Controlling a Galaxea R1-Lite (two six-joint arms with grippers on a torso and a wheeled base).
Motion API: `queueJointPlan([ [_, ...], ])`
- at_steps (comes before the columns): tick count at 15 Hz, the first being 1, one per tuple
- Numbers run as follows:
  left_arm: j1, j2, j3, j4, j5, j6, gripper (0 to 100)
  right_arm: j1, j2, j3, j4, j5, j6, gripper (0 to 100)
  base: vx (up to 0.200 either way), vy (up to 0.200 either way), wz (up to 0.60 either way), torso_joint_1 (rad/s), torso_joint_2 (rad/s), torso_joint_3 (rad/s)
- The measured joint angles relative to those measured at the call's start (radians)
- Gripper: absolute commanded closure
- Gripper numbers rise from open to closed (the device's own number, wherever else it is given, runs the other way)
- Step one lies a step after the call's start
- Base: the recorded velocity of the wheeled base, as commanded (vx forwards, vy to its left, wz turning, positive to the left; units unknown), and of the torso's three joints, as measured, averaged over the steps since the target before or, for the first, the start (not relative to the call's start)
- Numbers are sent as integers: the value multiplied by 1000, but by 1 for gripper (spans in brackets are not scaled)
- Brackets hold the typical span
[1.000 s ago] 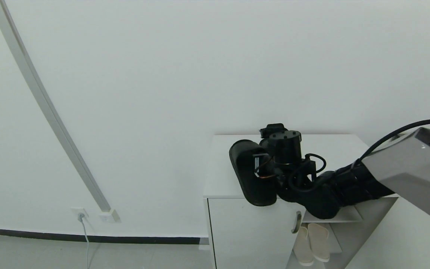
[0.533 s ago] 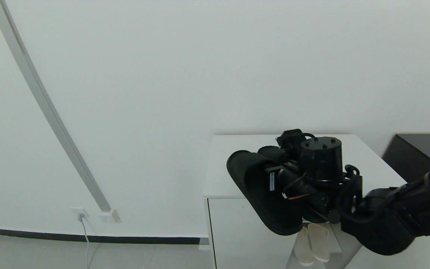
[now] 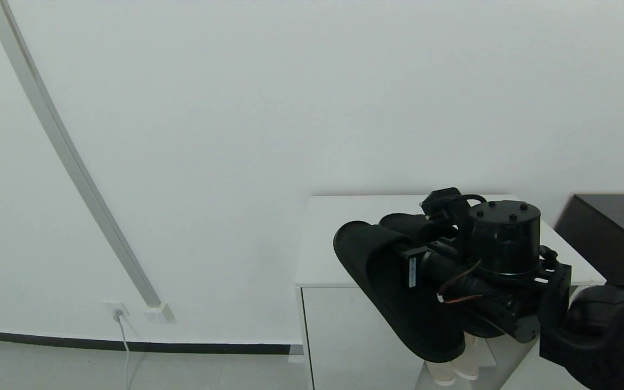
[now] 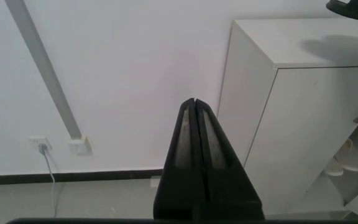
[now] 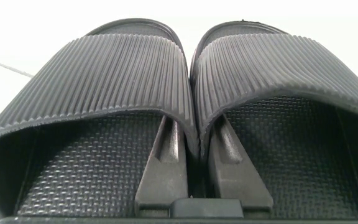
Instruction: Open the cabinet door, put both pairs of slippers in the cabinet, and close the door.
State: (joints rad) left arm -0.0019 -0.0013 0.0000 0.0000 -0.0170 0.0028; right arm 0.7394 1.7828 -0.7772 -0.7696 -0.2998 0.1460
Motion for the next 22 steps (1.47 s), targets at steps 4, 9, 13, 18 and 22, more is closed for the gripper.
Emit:
queueJointPlan([
  [4,1,0,0,0,0,0,100,12,-5,9,-1,-4,0,100,-50,0,0,1,1,-1],
  [9,1,0,0,0,0,-1,100,20,-7,15,-3,-7,-2,100,-200,0,0,3,6,2],
  [13,0,0,0,0,0,-1,100,20,-7,18,-1,-7,0,100,-200,0,0,2,1,1],
  [18,1,0,0,0,0,0,100,21,-7,21,-3,-5,1,100,0,0,0,0,0,0],
  [22,1,0,0,0,0,0,100,20,-6,24,-7,-5,0,100,0,0,0,0,0,0],
])
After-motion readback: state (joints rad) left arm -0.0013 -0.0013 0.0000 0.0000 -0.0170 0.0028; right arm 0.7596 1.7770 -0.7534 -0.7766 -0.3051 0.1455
